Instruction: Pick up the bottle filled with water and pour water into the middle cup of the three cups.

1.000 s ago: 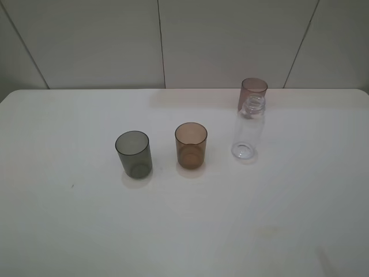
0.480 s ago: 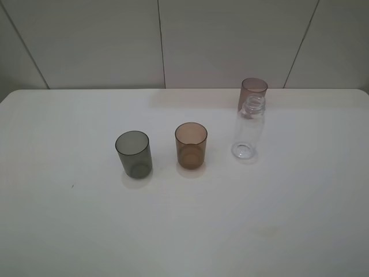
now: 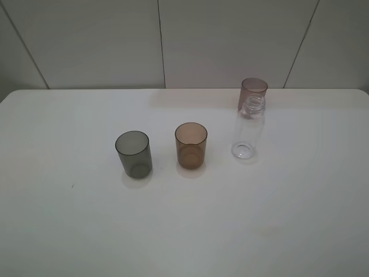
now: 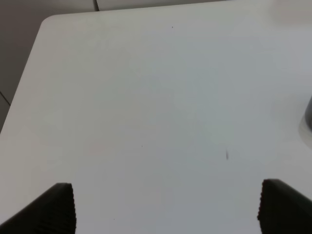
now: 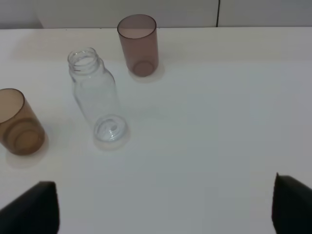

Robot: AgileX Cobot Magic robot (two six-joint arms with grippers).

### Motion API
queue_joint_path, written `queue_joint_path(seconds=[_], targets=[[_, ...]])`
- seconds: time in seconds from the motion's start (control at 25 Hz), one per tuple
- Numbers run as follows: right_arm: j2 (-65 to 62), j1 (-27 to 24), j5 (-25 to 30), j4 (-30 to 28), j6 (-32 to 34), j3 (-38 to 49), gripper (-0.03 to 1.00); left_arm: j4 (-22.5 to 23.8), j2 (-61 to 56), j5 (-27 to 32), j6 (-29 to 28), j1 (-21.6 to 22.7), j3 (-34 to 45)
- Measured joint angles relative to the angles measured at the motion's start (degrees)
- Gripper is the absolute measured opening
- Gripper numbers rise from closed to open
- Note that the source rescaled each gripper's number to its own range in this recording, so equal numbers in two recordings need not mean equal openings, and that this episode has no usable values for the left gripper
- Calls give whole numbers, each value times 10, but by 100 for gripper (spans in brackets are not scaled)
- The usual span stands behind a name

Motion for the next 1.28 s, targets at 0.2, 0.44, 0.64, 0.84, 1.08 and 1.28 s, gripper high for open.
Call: queue_joint_path(seconds=[0.2, 0.44, 0.64, 0.84, 1.08, 1.28], targets=[[-62, 0, -16, -12, 0, 48, 83, 0, 0, 0, 0, 0, 0], [-101, 0, -14, -32, 0, 62, 83, 0, 0, 0, 0, 0, 0], [-106, -24, -14, -36, -2, 62, 83, 0, 0, 0, 0, 0, 0], [-106, -36, -14, -31, -13, 62, 83, 0, 0, 0, 0, 0, 0], [-106, -36, -14, -11, -40, 62, 83, 0, 0, 0, 0, 0, 0], [-106, -36, -14, -9, -43, 62, 83, 0, 0, 0, 0, 0, 0]])
